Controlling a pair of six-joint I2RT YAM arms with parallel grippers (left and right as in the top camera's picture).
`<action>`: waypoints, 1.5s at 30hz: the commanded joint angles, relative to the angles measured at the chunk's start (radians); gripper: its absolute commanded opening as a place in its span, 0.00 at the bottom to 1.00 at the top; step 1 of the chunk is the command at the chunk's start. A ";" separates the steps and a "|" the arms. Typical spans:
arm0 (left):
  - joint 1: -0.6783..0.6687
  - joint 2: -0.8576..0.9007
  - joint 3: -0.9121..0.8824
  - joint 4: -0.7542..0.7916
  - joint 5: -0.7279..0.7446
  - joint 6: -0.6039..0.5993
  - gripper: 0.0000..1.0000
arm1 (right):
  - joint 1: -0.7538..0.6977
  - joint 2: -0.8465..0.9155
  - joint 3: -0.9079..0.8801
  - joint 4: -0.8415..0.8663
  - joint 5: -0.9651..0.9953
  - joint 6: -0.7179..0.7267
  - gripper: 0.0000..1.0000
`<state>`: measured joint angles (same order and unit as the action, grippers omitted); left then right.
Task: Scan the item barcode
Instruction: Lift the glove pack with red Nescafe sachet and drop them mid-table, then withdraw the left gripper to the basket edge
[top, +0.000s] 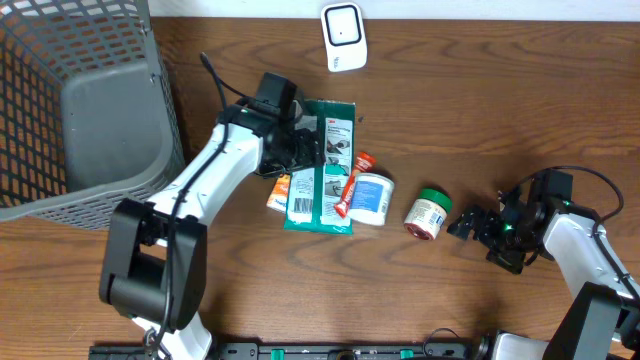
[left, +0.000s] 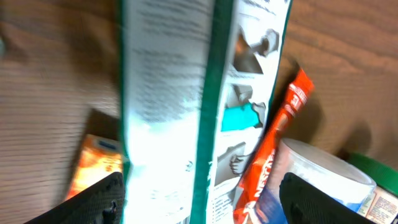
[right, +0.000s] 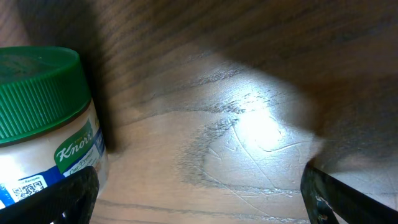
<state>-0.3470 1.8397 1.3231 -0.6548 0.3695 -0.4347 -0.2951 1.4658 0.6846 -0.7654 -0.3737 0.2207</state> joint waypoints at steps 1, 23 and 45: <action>0.044 -0.090 0.061 -0.015 -0.016 0.008 0.80 | 0.008 0.000 -0.001 -0.001 -0.013 0.011 0.99; 0.291 -0.388 0.041 -0.459 -0.689 0.067 0.35 | 0.008 0.000 -0.001 0.000 -0.013 0.011 0.99; 0.331 -0.536 0.083 -0.357 -0.455 0.146 0.57 | 0.006 0.000 0.024 0.045 -0.078 -0.019 0.80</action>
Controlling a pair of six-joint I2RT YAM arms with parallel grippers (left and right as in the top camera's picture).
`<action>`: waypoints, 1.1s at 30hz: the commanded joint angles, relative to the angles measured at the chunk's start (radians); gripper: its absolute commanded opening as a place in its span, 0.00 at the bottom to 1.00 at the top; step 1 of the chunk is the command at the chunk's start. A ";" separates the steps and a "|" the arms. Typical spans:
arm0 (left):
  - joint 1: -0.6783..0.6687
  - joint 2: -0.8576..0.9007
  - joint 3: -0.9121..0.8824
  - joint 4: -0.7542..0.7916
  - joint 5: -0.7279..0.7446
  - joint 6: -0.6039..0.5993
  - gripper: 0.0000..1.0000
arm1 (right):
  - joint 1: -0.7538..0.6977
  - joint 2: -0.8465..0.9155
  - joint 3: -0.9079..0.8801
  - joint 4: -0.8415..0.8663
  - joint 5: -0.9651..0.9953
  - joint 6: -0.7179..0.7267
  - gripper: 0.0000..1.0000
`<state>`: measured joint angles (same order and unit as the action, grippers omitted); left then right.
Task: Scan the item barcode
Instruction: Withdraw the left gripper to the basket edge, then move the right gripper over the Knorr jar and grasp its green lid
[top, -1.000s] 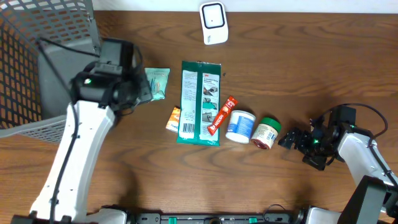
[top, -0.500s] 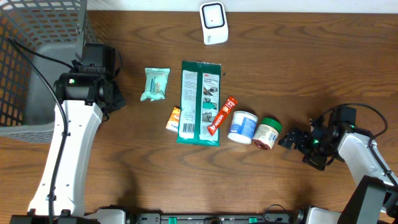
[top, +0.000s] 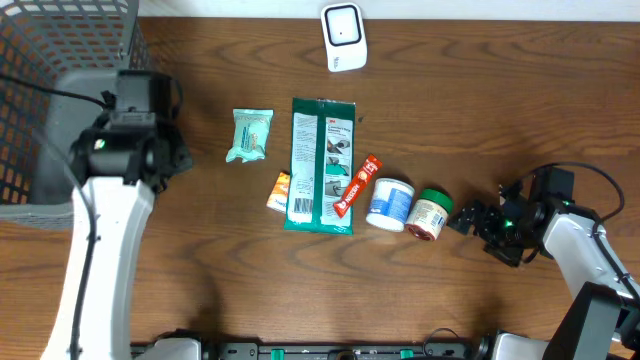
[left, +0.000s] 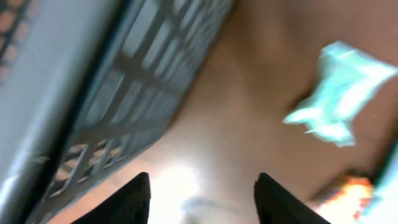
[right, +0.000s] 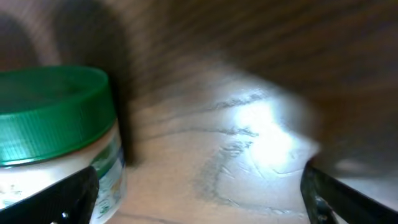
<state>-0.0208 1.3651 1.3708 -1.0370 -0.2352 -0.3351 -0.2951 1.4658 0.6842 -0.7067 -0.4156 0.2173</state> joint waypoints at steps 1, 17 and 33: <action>0.005 -0.074 0.035 0.041 0.183 0.047 0.59 | 0.005 0.000 0.050 -0.040 -0.025 -0.011 0.74; 0.005 0.004 0.019 0.058 0.217 0.046 0.84 | 0.103 -0.001 0.585 -0.452 0.051 0.016 0.99; 0.005 0.060 0.019 0.055 0.217 0.046 0.85 | 0.154 0.000 0.223 -0.093 0.040 0.307 0.97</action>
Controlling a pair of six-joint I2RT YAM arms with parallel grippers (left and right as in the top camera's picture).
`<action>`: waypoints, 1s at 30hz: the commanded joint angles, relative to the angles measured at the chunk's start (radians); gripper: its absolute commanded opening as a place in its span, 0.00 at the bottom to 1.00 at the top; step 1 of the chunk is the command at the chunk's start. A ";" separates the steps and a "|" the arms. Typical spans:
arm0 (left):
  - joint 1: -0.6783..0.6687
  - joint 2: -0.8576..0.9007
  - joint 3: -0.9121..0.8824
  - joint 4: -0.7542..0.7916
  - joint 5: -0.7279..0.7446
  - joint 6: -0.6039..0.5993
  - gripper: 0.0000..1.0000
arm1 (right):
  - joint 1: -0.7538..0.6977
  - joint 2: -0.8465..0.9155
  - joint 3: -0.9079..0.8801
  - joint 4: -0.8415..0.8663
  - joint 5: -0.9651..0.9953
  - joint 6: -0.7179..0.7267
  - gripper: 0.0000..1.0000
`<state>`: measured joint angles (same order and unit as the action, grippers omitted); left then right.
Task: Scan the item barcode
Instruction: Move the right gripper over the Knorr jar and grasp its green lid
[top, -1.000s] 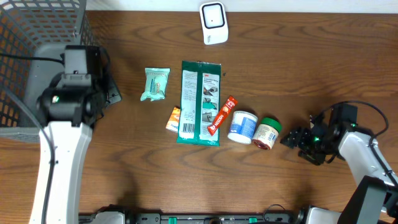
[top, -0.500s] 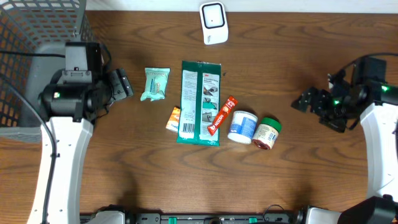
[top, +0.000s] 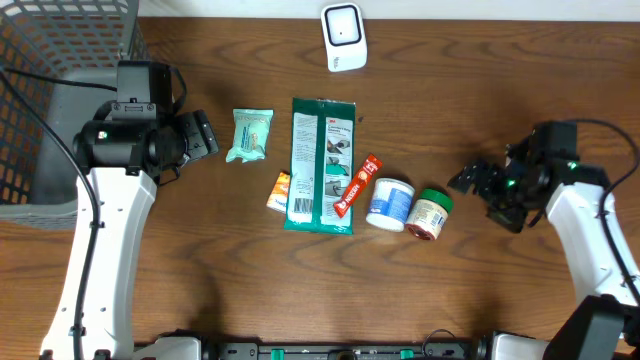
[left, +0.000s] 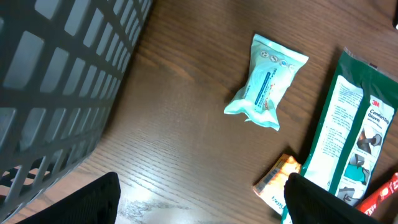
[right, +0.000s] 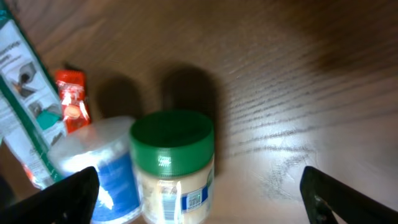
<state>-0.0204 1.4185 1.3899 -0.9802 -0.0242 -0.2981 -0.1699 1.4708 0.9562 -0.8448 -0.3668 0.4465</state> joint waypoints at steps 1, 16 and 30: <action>0.004 0.007 0.000 -0.002 0.006 0.009 0.85 | 0.040 -0.005 -0.068 0.076 -0.008 0.093 0.97; 0.004 0.007 0.000 -0.002 0.006 0.009 0.85 | 0.126 -0.004 -0.264 0.428 0.026 0.294 0.95; 0.004 0.007 0.000 -0.002 0.006 0.009 0.85 | 0.193 -0.004 -0.300 0.494 0.116 0.301 0.81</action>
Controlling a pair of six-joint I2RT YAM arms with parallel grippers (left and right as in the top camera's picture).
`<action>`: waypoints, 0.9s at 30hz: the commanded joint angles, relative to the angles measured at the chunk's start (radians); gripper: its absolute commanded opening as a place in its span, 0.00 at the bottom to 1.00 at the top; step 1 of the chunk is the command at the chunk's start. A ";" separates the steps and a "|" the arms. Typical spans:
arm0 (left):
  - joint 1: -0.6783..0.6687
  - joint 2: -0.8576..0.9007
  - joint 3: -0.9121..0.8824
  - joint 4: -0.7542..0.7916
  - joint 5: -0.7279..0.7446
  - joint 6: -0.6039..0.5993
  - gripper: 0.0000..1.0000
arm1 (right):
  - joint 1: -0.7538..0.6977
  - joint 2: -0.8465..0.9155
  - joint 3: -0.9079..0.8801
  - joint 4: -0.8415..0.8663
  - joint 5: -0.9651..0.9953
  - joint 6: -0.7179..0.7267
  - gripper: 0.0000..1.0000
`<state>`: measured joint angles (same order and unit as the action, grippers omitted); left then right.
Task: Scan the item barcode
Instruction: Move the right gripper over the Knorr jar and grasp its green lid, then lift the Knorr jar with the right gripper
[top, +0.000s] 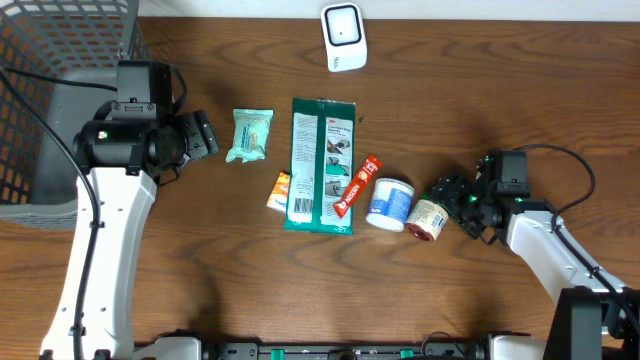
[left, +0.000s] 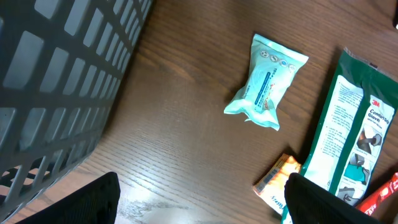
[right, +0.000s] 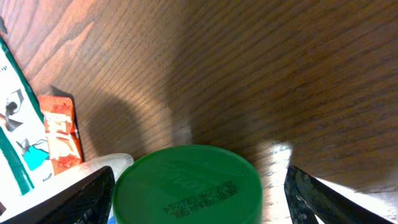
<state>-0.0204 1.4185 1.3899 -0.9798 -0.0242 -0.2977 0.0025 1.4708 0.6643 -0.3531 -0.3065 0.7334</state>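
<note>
A jar with a green lid (top: 428, 215) lies on its side at the right end of a row of items. Its lid (right: 186, 186) fills the bottom of the right wrist view. My right gripper (top: 451, 206) (right: 199, 202) is open, one finger on each side of the lid. A white scanner (top: 343, 37) stands at the table's back edge. My left gripper (top: 200, 138) (left: 199, 202) is open and empty over bare wood, beside the basket.
A grey basket (top: 60, 100) (left: 56, 81) fills the back left. The row also holds a teal wipe packet (top: 250, 135) (left: 266, 82), a long green pack (top: 321, 165) (left: 348, 143), an orange sachet (top: 279, 192), a red sachet (top: 355, 185) (right: 59, 134) and a white tub (top: 389, 203).
My right gripper was up and to the right of the jar. It now sits lower and further left, with its open fingers around the green lid. The left arm has not moved.
My left gripper was first over the long green pack in the middle, and my right gripper lay low beside the jar. Then the left arm was back by the basket, with a teal packet lying uncovered. The right gripper was then farther off, and now brackets the lid.
</note>
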 joint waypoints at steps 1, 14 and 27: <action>0.004 0.007 0.000 -0.002 0.006 0.008 0.85 | 0.023 -0.004 -0.008 0.002 0.063 0.014 0.77; 0.004 0.007 0.000 -0.002 0.006 0.009 0.85 | 0.023 -0.056 0.060 -0.034 0.070 -0.081 0.50; 0.004 0.007 0.000 -0.002 0.006 0.009 0.85 | 0.050 -0.200 0.098 -0.024 0.214 -0.310 0.45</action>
<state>-0.0204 1.4185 1.3899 -0.9802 -0.0242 -0.2977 0.0189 1.3224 0.7212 -0.3824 -0.1986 0.5426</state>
